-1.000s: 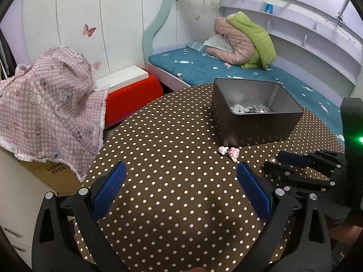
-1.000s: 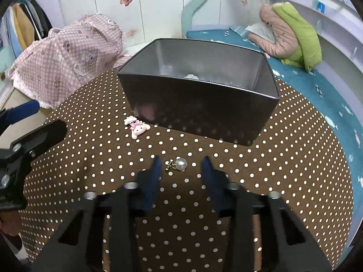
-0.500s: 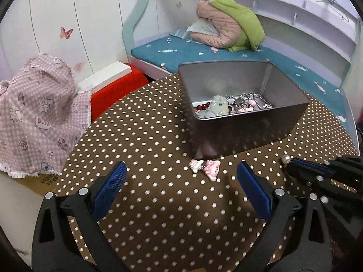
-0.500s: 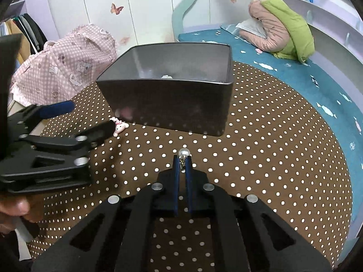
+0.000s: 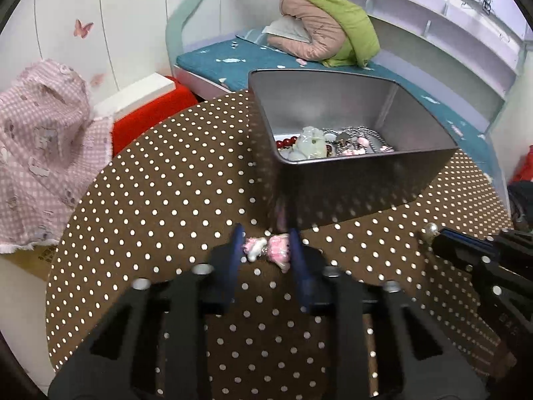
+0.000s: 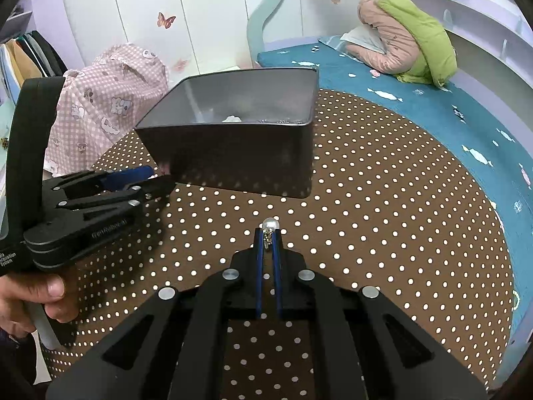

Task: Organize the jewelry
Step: 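Carry both pieces over the grey box and open both tools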

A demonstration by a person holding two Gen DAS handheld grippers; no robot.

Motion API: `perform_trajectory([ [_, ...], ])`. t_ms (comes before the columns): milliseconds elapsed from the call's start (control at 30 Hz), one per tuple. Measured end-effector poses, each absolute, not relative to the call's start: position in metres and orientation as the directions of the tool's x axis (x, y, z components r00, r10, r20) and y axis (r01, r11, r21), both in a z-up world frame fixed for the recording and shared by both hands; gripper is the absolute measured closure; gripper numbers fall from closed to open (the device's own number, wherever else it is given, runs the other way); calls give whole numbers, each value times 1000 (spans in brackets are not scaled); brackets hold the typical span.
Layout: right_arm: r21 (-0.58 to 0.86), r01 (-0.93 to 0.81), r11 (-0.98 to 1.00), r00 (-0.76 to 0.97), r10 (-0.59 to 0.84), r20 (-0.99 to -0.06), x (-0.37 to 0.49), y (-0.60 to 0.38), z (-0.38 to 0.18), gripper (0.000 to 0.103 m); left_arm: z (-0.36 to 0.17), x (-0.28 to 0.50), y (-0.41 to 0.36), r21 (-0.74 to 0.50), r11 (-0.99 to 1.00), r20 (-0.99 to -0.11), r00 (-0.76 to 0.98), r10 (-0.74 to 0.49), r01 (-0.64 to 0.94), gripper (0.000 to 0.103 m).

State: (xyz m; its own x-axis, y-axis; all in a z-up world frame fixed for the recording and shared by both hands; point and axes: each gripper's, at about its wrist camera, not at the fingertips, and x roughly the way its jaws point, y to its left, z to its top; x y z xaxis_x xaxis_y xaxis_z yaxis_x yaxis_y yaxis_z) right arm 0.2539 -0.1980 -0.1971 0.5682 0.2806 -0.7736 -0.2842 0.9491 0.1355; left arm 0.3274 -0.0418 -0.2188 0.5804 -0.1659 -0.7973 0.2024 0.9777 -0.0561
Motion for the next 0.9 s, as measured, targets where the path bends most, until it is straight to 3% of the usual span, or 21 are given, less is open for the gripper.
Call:
perform_trajectory([
  [467, 127, -314, 941, 591, 299, -750, 244, -195, -178, 99, -201, 281, -12, -109, 975, -757, 619, -209, 195, 81],
  [900, 47, -382, 923, 704, 324, -632, 243, -188, -94, 99, -94, 278, -9, -88, 968, -590, 771, -240, 235, 81],
])
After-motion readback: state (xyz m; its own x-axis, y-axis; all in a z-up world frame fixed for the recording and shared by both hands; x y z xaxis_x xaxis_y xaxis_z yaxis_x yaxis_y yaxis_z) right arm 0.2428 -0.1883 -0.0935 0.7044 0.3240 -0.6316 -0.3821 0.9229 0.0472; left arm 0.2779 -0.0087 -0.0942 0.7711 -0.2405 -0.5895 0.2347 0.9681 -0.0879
